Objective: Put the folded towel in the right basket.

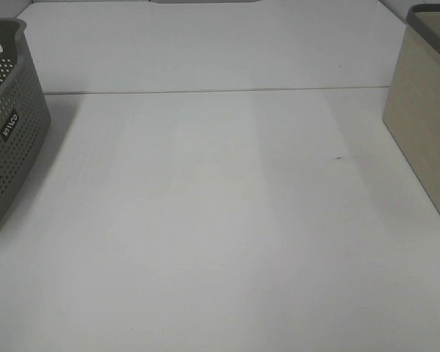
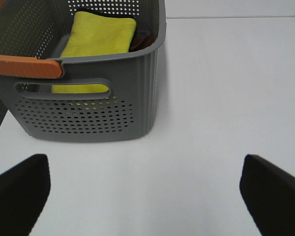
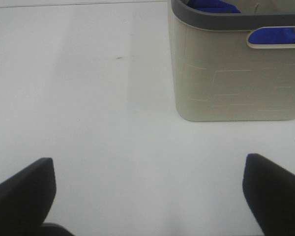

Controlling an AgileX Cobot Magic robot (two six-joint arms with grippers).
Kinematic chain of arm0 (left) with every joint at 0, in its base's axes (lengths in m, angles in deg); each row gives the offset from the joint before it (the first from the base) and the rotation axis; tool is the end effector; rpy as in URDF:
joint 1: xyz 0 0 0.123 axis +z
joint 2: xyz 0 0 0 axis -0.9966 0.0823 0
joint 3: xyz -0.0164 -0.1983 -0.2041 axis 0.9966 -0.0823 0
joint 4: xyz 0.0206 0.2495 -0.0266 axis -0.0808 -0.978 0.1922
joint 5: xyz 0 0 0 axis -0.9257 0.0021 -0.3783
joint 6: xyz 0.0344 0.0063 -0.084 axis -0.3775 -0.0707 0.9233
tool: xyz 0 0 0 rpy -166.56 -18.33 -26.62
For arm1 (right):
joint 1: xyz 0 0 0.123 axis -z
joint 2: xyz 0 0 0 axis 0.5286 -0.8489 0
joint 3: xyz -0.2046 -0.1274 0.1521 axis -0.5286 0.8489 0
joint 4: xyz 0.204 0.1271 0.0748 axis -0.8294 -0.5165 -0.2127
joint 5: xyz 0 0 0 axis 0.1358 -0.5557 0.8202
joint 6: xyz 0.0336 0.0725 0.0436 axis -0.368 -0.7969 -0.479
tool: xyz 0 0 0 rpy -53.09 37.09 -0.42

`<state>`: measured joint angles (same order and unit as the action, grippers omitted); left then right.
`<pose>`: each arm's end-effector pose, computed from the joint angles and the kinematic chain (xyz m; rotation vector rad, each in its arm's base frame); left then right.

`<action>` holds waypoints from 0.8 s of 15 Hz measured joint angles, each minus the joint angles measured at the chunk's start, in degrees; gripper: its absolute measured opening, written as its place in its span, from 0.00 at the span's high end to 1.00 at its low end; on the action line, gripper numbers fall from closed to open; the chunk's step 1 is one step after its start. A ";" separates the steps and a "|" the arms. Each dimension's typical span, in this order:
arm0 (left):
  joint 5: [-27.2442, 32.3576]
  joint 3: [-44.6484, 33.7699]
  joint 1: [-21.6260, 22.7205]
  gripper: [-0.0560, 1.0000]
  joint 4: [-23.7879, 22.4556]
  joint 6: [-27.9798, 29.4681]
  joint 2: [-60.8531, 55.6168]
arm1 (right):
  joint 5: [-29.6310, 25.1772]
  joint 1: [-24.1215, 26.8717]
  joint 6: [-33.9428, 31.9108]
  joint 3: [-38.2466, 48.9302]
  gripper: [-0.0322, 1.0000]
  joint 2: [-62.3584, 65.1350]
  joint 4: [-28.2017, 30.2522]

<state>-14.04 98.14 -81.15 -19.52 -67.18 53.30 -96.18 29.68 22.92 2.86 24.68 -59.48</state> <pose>-0.0044 -0.0047 0.2782 -0.0302 2.0252 0.0051 -0.0063 0.0031 0.2779 -0.0492 2.0421 0.0701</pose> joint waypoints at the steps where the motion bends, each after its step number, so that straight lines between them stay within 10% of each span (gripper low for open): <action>1: 0.00 0.00 0.00 0.03 0.00 0.00 0.00 | 0.00 0.00 0.00 0.00 0.02 0.00 0.00; 12: 0.00 0.00 0.00 0.03 0.00 -0.11 0.00 | 0.00 0.00 0.00 0.00 0.02 0.00 0.00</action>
<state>-14.04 98.14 -81.15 -19.52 -67.29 53.30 -96.18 29.68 22.92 2.86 24.68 -59.48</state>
